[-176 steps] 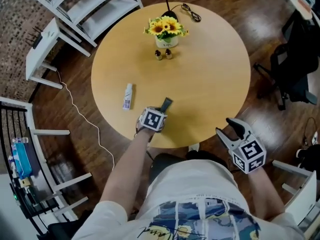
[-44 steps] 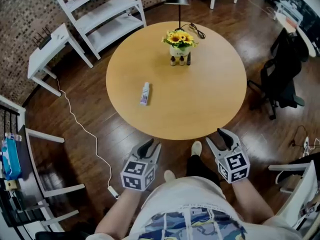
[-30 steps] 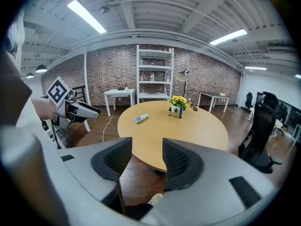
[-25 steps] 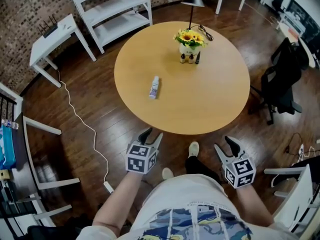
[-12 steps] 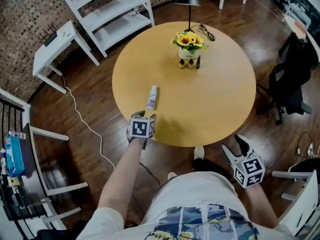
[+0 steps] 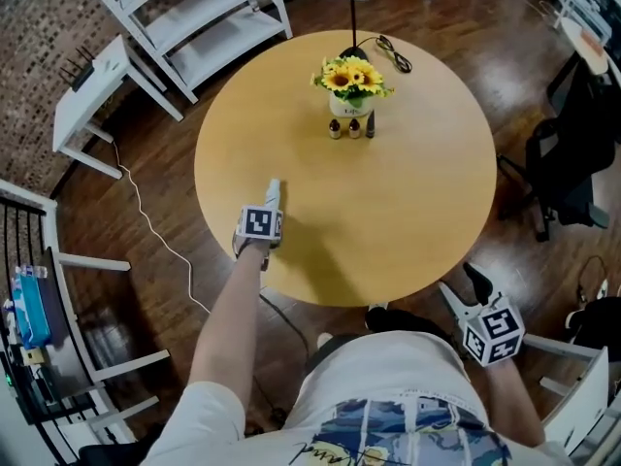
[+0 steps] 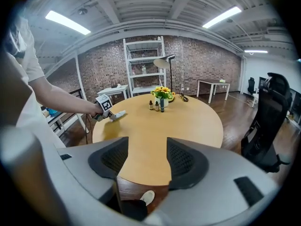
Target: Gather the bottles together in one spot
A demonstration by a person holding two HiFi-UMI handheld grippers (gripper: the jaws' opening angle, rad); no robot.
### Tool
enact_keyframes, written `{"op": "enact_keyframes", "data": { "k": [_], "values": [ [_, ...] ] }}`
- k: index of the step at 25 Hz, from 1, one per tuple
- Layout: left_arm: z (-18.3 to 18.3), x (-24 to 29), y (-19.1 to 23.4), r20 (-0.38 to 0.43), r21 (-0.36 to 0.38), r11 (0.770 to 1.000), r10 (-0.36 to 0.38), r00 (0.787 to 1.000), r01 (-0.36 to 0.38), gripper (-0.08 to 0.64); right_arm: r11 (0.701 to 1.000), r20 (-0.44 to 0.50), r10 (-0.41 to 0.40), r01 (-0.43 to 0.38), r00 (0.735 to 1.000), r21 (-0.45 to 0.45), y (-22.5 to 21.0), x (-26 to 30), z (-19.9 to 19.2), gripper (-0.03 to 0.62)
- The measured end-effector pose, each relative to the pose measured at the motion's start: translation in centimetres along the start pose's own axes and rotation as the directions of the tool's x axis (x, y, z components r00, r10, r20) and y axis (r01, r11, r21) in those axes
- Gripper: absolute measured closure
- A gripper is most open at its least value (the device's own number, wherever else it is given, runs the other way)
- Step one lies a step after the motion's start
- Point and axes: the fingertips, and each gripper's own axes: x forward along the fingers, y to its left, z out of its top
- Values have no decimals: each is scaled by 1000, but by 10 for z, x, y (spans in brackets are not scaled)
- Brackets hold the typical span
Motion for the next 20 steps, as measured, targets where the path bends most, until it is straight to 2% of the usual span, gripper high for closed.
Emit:
{"op": "enact_keyframes", "data": {
  "k": [1, 3, 4, 5, 7, 9, 11, 14, 16, 18, 20],
  "values": [
    [-2, 3, -2, -11, -6, 1000, 1, 1000, -1, 358, 1000, 3, 10, -11, 1000, 19, -7, 3, 3, 310],
    [-7, 0, 1, -29, -21, 998, 50, 998, -51, 365, 998, 14, 31, -32, 999, 46, -18, 9, 9, 310],
    [-7, -6, 1, -17, -47, 997, 67, 998, -67, 365, 998, 20, 42, -43, 999, 46, -22, 13, 13, 310],
    [-4, -12, -6, 15, -97, 994, 48, 999, -46, 367, 997, 26, 56, -57, 998, 45, -23, 17, 17, 310],
    [2, -24, -31, 105, -209, 977, -29, 994, 51, 368, 993, 43, 103, -105, 994, 62, -20, 28, 24, 310],
    [5, -41, -60, 179, -257, 958, -83, 980, 129, 370, 978, 75, 164, -172, 984, 118, -11, 41, 34, 310],
    [7, -60, -96, 240, -262, 941, -151, 959, 214, 371, 955, 107, 221, -238, 969, 178, 2, 53, 45, 314],
    [16, -102, -157, 342, -208, 905, -288, 895, 371, 371, 914, 147, 306, -333, 941, 230, 29, 64, 63, 314],
    [23, -139, -192, 394, -112, 891, -367, 843, 440, 370, 862, 189, 379, -420, 906, 283, 52, 68, 78, 314],
    [28, -178, -221, 431, 6, 881, -430, 794, 474, 370, 767, 259, 458, -525, 850, 368, 78, 67, 94, 314],
    [28, -213, -241, 459, 115, 872, -471, 753, 476, 370, 672, 318, 515, -606, 796, 426, 104, 64, 107, 311]
  ]
}}
